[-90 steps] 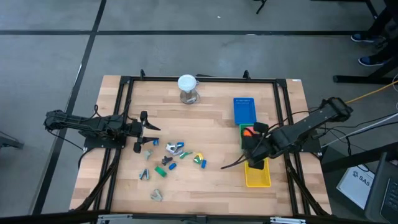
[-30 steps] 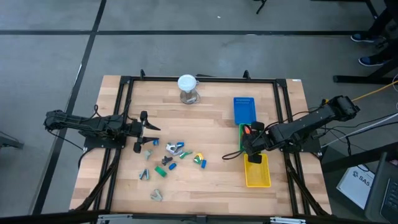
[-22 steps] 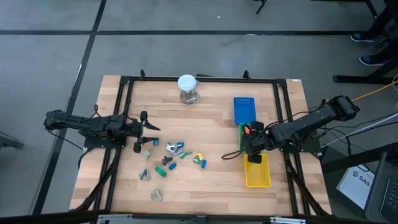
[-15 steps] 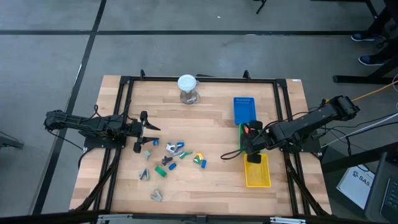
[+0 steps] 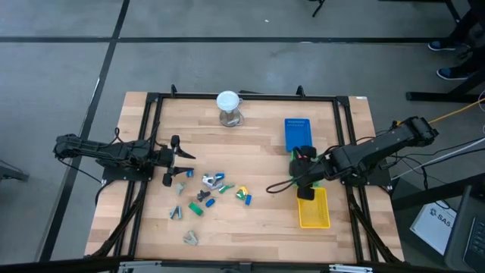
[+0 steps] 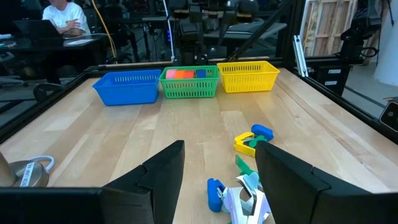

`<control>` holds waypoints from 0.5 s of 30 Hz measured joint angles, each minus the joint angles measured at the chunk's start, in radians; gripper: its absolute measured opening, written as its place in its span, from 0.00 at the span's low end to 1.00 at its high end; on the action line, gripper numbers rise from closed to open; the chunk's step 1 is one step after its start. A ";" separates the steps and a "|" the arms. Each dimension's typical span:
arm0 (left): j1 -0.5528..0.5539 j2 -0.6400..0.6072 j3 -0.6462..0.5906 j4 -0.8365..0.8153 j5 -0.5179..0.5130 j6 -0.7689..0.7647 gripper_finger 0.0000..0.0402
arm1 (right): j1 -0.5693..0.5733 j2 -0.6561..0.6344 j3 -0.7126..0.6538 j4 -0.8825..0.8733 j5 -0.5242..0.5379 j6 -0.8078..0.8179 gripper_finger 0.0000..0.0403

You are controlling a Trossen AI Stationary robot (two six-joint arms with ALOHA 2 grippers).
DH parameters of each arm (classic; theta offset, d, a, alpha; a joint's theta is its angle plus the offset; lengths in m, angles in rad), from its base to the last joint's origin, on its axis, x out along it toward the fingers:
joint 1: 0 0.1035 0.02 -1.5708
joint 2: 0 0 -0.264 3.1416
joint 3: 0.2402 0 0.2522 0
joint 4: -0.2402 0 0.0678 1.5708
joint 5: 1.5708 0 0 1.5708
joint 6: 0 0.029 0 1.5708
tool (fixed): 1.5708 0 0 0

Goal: Pick and place Stapler, Stapler remover, tape
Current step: Put the green tape into the green bin

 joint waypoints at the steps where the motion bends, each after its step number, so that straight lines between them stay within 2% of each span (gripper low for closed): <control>1: 0.000 0.000 0.000 0.000 0.000 0.000 0.49 | 0.000 0.000 0.005 0.013 0.000 0.000 0.40; 10: 0.000 0.000 0.000 0.000 0.000 0.000 0.49 | 0.000 0.000 0.010 0.156 0.000 0.001 0.40; 15: 0.000 0.000 0.000 0.000 0.000 0.000 0.49 | 0.000 0.000 0.010 0.162 0.000 0.087 0.40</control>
